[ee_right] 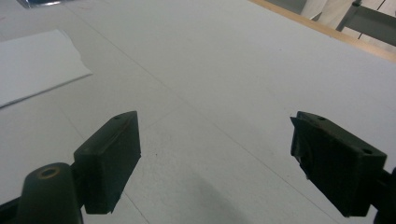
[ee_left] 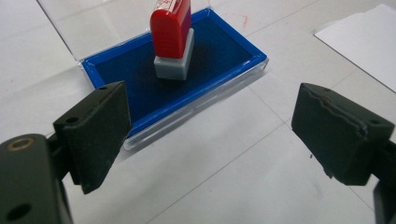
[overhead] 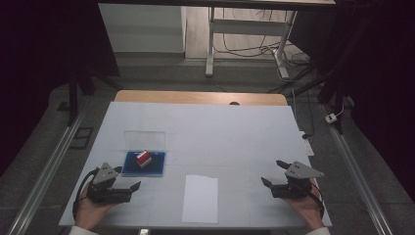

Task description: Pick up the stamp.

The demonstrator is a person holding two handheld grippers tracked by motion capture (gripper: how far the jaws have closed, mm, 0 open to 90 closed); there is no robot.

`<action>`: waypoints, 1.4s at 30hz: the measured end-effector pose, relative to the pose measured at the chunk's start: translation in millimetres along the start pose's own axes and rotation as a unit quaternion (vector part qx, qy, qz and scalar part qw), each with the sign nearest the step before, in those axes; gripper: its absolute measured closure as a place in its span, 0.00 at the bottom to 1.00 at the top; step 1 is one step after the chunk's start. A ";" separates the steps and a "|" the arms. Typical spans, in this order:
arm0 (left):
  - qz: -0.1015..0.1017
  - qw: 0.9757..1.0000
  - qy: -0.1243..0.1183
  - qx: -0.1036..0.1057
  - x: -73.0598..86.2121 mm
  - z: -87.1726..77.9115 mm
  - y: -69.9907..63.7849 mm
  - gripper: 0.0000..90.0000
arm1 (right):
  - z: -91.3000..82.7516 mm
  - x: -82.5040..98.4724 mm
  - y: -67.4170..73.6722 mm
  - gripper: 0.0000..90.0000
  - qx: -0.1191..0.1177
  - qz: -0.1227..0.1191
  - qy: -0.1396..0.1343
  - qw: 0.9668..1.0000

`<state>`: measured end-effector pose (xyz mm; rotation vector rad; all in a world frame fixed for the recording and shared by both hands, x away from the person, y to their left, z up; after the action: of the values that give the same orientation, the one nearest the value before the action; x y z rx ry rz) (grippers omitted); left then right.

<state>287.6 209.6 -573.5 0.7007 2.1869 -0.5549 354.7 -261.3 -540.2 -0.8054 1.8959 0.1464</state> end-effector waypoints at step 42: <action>0.008 1.000 -0.004 0.013 -24.2 -13.2 -2.3 0.19 | 0.7 -0.5 6.5 0.26 -0.009 0.009 0.006 1.000</action>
<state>292.7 208.1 -546.3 0.7275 2.1695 -0.5772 351.6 -255.7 -541.7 -0.8026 1.9166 0.1698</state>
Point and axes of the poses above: each handheld gripper's, and its own axes: z roughly forward along the jaws, x roughly out of its underside, y roughly to its left, the point moved 9 cm from there along z, roughly forward along the jaws, and after that the axes turned 11 degrees about x, right-handed, at the moved point
